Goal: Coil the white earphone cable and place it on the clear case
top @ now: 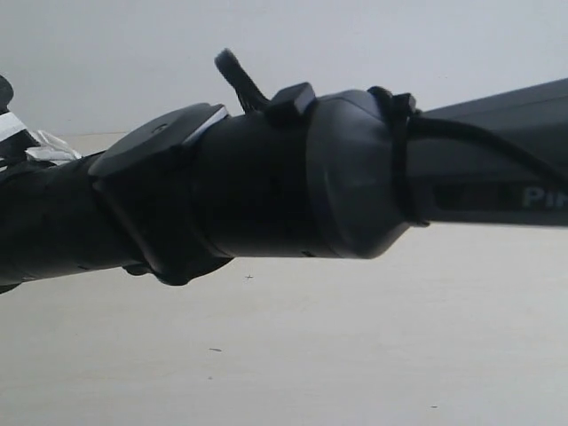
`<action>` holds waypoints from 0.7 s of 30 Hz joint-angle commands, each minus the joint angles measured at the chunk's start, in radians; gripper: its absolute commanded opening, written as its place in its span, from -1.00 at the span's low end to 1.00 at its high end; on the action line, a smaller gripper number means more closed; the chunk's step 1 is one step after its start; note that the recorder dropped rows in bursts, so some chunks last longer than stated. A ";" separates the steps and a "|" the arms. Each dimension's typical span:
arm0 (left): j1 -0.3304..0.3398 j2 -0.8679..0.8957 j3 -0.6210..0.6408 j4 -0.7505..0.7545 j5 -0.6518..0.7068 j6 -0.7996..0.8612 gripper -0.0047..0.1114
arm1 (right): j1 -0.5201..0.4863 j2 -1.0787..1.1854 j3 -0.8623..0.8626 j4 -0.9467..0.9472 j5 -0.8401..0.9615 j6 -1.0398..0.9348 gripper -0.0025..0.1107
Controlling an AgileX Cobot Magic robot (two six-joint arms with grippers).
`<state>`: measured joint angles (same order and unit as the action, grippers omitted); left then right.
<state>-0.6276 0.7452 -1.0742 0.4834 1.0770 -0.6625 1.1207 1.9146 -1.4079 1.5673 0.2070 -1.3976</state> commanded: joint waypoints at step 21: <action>0.002 0.000 0.003 -0.033 -0.047 0.031 -0.92 | 0.002 0.000 -0.007 0.003 -0.056 -0.040 0.75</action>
<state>-0.6276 0.7452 -1.0742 0.4419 1.0250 -0.6459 1.1207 1.9146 -1.4079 1.5717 0.1543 -1.4268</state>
